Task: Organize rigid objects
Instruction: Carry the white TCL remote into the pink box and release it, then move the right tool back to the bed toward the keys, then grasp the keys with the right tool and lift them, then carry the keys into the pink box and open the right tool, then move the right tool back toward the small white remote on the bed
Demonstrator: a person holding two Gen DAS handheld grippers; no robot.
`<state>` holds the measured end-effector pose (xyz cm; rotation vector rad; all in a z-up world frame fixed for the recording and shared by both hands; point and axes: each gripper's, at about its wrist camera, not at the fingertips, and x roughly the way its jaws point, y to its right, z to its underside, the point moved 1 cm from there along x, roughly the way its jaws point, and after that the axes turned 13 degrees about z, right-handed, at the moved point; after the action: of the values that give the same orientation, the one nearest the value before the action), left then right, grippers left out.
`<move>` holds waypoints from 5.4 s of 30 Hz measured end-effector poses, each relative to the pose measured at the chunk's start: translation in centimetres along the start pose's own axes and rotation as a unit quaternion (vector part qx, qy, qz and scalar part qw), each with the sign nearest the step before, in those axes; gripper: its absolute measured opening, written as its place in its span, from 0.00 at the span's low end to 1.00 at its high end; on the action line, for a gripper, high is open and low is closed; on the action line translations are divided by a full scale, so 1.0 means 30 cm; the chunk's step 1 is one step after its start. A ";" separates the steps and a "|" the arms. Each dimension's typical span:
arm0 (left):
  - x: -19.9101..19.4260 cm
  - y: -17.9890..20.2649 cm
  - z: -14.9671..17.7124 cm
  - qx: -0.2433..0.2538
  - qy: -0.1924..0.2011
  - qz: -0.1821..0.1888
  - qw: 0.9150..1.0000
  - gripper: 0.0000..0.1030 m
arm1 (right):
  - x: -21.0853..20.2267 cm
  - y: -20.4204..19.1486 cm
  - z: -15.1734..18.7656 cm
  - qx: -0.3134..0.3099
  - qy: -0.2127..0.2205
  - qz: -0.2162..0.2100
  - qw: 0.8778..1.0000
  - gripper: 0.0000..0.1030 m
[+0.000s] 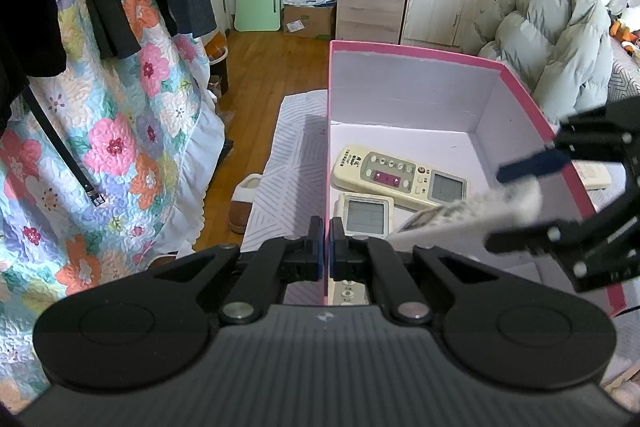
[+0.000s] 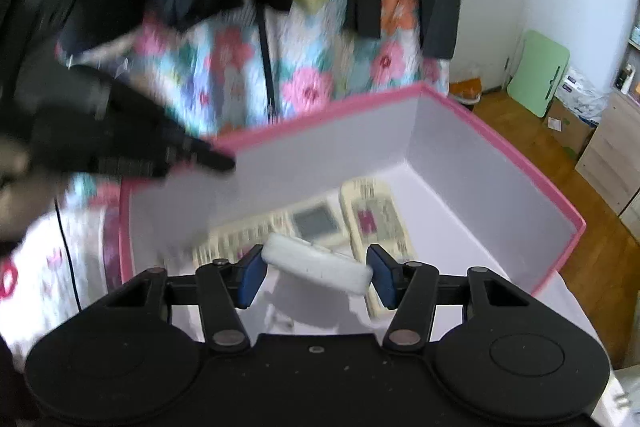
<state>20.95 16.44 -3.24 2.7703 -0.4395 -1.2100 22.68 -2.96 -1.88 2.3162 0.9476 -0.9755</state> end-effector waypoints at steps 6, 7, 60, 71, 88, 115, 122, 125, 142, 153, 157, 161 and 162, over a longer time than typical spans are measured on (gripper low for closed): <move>0.000 0.003 0.000 -0.003 0.000 -0.001 1.000 0.02 | 0.008 -0.021 0.028 -0.039 -0.017 0.028 0.999 0.55; 0.000 0.004 0.001 -0.003 0.000 -0.002 1.000 0.02 | 0.008 -0.033 0.033 -0.058 -0.019 0.042 0.997 0.53; -0.003 -0.003 0.008 -0.010 -0.006 -0.009 1.000 0.02 | -0.045 0.261 0.494 0.224 -0.001 0.153 0.962 0.08; 0.001 0.004 0.008 -0.008 -0.009 -0.007 1.000 0.02 | -0.003 0.217 0.485 0.263 0.009 0.175 0.949 0.49; 0.003 0.011 0.013 -0.006 -0.008 -0.007 1.000 0.02 | -0.248 0.195 0.362 0.248 0.141 0.186 0.940 0.24; -0.012 -0.002 0.008 -0.008 -0.007 0.003 1.000 0.02 | -0.020 0.108 -0.020 0.226 0.087 0.050 0.969 0.25; -0.014 0.001 0.004 -0.009 -0.007 0.004 1.000 0.02 | -0.115 0.181 0.025 0.283 0.115 0.041 0.951 0.35; -0.015 0.002 0.002 -0.009 -0.007 0.004 1.000 0.02 | -0.196 0.209 0.068 0.292 0.123 0.063 0.946 0.39; -0.018 0.004 -0.005 -0.008 -0.012 -0.003 1.000 0.02 | -0.324 0.464 0.517 0.432 -0.010 0.188 0.882 0.50; -0.016 0.003 -0.012 -0.012 -0.015 -0.007 1.000 0.02 | -0.135 0.388 0.651 0.463 -0.088 0.146 0.870 0.50; -0.016 0.004 -0.011 -0.010 -0.015 -0.007 1.000 0.02 | -0.086 0.341 0.634 0.445 -0.081 0.157 0.878 0.55; -0.015 0.003 -0.011 -0.010 -0.014 -0.007 1.000 0.02 | -0.040 0.299 0.582 0.385 -0.066 0.195 0.899 0.55; -0.015 0.003 -0.011 -0.011 -0.014 -0.007 1.000 0.02 | -0.031 0.286 0.569 0.367 -0.067 0.204 0.905 0.55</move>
<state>20.88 16.48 -2.66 2.7460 -0.4071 -1.2517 21.04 -19.66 -11.07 2.8102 -0.0146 -1.4416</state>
